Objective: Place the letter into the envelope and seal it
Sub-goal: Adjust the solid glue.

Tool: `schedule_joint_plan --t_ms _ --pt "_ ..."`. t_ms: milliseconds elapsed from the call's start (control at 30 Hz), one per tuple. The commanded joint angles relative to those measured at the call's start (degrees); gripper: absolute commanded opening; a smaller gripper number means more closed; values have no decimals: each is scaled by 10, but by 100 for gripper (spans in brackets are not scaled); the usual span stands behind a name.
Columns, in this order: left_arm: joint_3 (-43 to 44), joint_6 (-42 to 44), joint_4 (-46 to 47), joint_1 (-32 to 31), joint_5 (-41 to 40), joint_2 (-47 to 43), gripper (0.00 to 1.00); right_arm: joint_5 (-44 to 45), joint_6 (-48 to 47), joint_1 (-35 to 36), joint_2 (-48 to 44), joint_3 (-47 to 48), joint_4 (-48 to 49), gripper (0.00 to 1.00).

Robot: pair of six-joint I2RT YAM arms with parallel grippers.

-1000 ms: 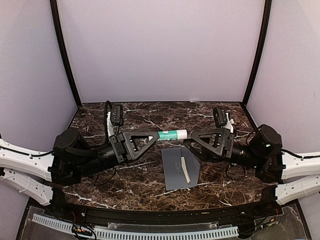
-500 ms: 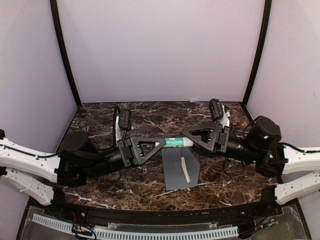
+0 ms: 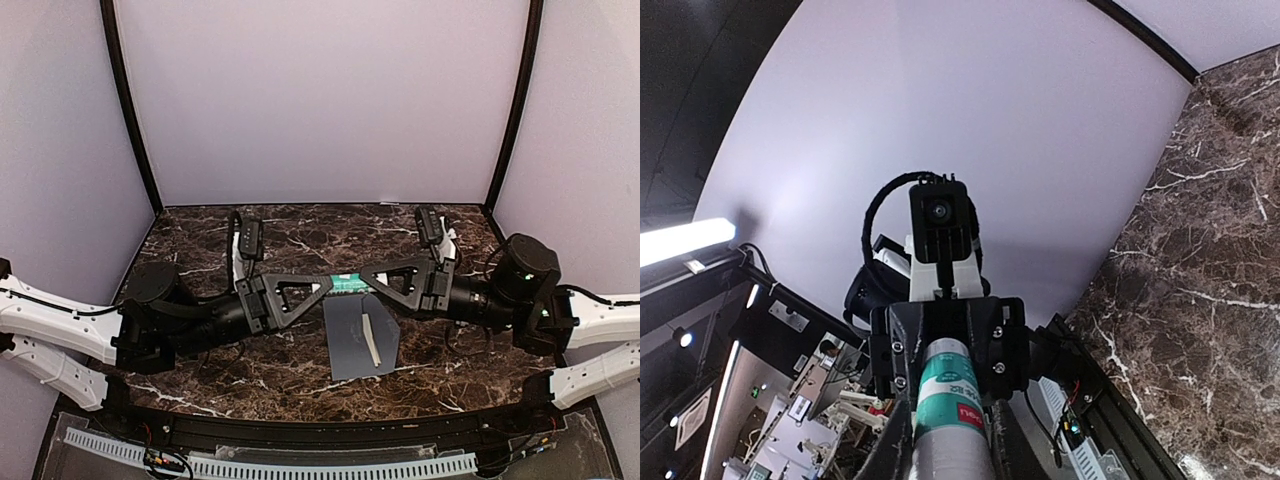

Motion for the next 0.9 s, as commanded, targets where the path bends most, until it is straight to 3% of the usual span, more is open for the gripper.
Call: schedule_joint_plan --t_ms 0,33,100,233,333,433,633,867 --pt "17 6 -6 1 26 -4 24 25 -12 6 -16 16 -28 11" --pt "18 7 -13 2 31 -7 38 31 -16 6 -19 23 -45 10" --pt "20 4 -44 7 41 -14 57 47 -27 6 -28 40 -97 9" --pt "28 -1 -150 28 85 -37 74 71 -62 1 -35 96 -242 10" --pt "43 22 -258 47 118 -48 79 47 -86 -16 -19 147 -362 11" --pt "76 90 -366 50 121 -57 81 -3 -101 -38 -2 170 -418 11" --pt "119 210 -487 51 101 -64 84 -111 -124 -64 31 183 -426 11" --pt "157 304 -524 32 123 -14 84 -180 -132 -64 63 190 -399 10"
